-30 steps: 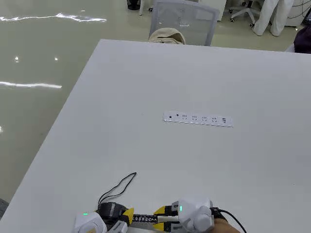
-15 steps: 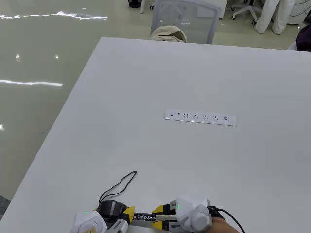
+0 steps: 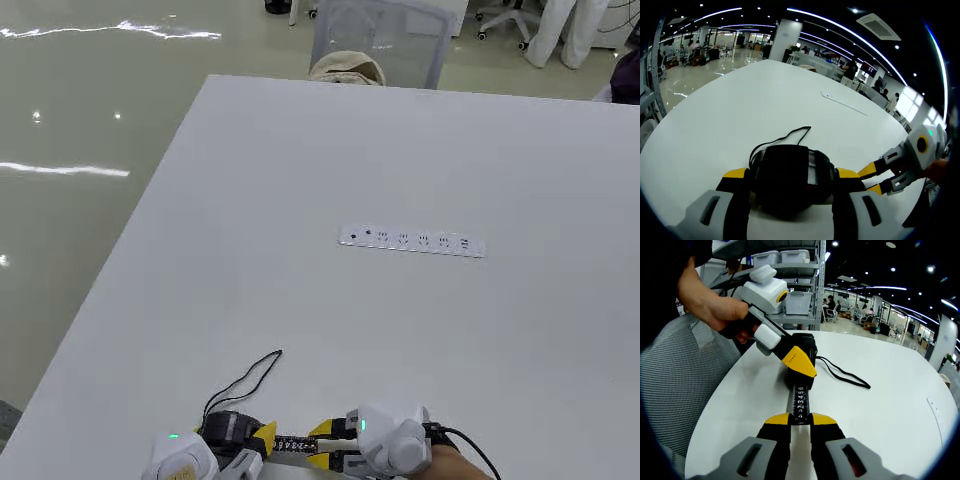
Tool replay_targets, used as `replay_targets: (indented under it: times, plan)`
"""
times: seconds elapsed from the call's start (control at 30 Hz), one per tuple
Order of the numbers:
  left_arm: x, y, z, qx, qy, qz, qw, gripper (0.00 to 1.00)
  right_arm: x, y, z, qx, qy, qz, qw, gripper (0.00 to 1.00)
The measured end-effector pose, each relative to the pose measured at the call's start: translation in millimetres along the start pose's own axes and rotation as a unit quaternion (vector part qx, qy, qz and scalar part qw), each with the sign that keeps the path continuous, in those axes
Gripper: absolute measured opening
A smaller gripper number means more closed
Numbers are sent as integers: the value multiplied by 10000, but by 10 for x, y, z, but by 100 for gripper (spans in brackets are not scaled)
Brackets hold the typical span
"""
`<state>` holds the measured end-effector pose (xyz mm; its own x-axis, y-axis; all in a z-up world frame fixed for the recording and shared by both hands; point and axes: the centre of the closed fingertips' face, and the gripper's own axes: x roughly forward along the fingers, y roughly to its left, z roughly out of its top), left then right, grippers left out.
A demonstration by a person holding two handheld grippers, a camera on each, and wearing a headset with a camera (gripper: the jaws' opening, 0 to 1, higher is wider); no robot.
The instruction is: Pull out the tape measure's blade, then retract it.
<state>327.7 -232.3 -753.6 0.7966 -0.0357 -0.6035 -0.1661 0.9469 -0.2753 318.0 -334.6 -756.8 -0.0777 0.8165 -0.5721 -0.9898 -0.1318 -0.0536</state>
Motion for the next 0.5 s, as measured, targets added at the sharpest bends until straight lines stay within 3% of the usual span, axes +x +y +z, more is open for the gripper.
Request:
replay_targets:
  times: [0.5]
  plan:
    - [-9,6,4,-36,-1,-17,10000,64,70,-16,4,-19,1,6,10000,13]
